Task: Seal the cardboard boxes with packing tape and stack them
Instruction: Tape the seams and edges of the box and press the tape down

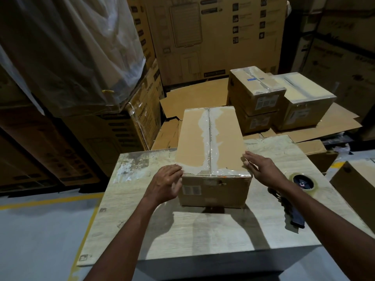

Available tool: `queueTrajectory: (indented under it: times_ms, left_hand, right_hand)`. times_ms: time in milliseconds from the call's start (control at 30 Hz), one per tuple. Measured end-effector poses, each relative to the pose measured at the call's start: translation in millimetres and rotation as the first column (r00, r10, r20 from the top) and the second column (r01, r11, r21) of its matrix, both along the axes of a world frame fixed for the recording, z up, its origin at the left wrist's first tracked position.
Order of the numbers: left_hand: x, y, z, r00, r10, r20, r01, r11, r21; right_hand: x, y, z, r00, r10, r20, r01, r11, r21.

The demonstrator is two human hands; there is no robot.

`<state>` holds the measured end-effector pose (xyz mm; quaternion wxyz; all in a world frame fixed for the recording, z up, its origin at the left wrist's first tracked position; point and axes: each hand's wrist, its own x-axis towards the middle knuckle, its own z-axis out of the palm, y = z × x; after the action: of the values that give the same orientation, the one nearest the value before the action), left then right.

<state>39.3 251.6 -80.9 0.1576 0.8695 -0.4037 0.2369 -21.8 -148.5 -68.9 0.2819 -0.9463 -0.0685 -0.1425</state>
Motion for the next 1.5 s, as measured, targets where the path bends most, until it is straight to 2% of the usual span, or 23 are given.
queueTrajectory:
  times_ms: [100, 200, 267, 367, 500, 600, 767, 900, 1033, 1133, 1233, 1500]
  left_hand:
    - [-3, -21, 1, 0.999, 0.005, -0.035, -0.005, 1.0, 0.017]
    - [-9, -37, -1, 0.997, 0.008, -0.081, -0.006, 1.0, 0.026]
    - [-16, -44, -2, 0.995, 0.016, -0.094, -0.013, 1.0, 0.028]
    - [-24, -45, -7, 0.991, 0.061, -0.116, -0.056, 0.997, 0.046]
    - [-28, -34, -16, 0.974, 0.176, -0.145, -0.171, 0.984, 0.051]
    - [-31, -28, -18, 0.958, 0.231, -0.167, -0.227, 0.973, 0.044]
    - [-44, -55, -10, 0.939, 0.25, -0.235, -0.232, 0.967, 0.101]
    - [-48, -88, -1, 0.904, 0.32, -0.284, -0.284, 0.945, 0.161]
    - [-43, -99, -1, 0.881, 0.381, -0.281, -0.331, 0.92, 0.211]
    - [-41, -98, -3, 0.885, 0.368, -0.286, -0.313, 0.924, 0.221]
    - [-38, -87, 1, 0.883, 0.354, -0.308, -0.281, 0.924, 0.258]
    - [-11, 25, 12, 0.914, 0.157, -0.375, -0.036, 0.95, 0.309]
  right_hand:
    - [1, 12, -3, 0.994, -0.103, -0.021, 0.105, 0.984, 0.147]
    - [-1, 23, -6, 0.988, -0.155, -0.028, 0.157, 0.97, 0.184]
    - [-2, 30, -5, 0.988, -0.154, -0.025, 0.156, 0.969, 0.189]
    - [-4, 49, -4, 0.997, -0.065, 0.047, 0.056, 0.984, 0.17]
    - [-3, 72, -6, 0.988, 0.11, 0.111, -0.117, 0.992, 0.05]
    - [12, 68, -2, 0.973, 0.203, 0.105, -0.19, 0.974, -0.12]
    - [54, 45, 8, 0.991, 0.051, -0.121, -0.104, 0.868, -0.485]
    - [79, 41, 20, 0.976, 0.101, -0.191, -0.199, 0.77, -0.607]
    - [81, 42, 19, 0.972, 0.119, -0.202, -0.212, 0.816, -0.538]
    - [78, 40, 11, 0.976, 0.113, -0.187, -0.188, 0.87, -0.455]
    - [74, 44, 6, 0.983, 0.121, -0.138, -0.17, 0.881, -0.442]
    - [50, 92, -17, 0.961, 0.251, 0.118, -0.171, 0.872, -0.459]
